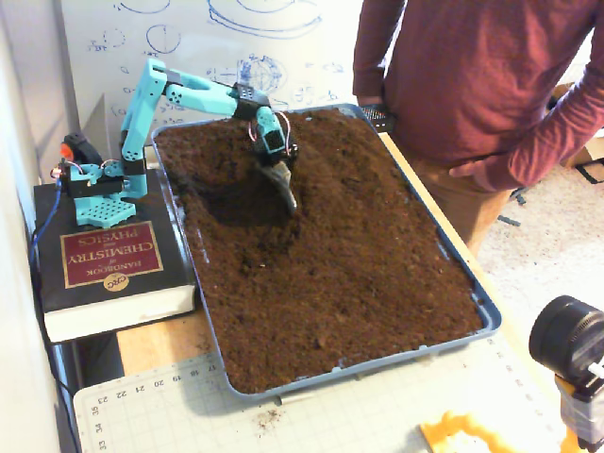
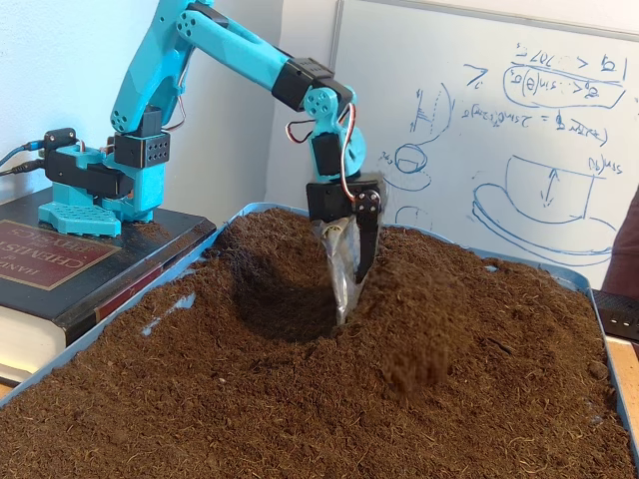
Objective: Build a berm.
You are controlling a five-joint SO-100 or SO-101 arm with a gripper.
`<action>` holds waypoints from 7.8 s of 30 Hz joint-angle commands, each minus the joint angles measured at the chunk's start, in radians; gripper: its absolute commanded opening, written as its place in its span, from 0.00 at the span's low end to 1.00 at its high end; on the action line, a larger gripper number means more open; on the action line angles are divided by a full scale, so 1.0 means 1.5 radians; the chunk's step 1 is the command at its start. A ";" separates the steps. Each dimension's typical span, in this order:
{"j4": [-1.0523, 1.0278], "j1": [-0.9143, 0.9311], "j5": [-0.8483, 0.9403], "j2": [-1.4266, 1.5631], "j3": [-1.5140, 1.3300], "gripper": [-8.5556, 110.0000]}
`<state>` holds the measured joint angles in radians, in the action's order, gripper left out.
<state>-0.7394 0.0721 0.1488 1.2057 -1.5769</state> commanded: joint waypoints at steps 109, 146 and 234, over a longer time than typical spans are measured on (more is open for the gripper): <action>-0.085 -0.135 -0.138 -0.247 0.737 0.07; -0.053 -0.200 -0.124 -0.563 0.855 0.07; -0.382 0.007 -0.135 -0.388 0.868 0.07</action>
<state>-1.2686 0.0798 -0.0414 0.4019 -0.3206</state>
